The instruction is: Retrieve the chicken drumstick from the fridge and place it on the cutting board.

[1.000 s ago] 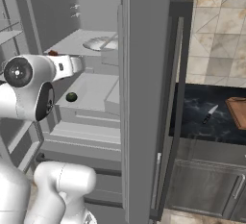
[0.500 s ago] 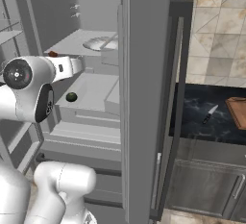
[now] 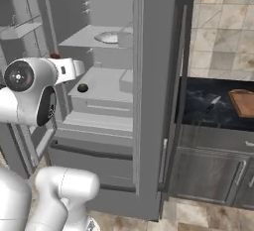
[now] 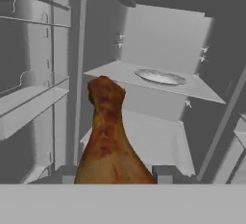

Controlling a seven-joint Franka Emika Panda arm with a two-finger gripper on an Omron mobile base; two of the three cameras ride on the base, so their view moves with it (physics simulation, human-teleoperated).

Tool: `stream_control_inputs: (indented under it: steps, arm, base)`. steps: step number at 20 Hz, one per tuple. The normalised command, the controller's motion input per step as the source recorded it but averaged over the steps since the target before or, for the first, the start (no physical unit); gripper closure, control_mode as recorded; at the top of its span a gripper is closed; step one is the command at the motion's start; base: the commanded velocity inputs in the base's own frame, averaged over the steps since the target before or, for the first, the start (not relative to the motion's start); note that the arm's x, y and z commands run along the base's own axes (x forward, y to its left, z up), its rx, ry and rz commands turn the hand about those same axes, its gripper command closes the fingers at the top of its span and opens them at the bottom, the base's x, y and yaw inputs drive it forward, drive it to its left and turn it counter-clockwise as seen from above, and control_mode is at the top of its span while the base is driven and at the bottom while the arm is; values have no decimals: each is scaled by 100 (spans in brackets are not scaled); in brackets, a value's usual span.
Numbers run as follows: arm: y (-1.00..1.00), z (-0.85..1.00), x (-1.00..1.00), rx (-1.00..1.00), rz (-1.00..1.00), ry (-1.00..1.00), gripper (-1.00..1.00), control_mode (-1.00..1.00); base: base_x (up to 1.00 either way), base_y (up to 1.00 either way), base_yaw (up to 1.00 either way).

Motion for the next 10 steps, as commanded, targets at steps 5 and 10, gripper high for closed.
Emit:
stream_control_inputs:
  steps: [5,10]
  arm:
    - [0,0,0,0,0,0,100,100]
    - [0,0,0,0,0,0,100,100]
  base:
    - [-76,-3,0]
    - [-67,0,0]
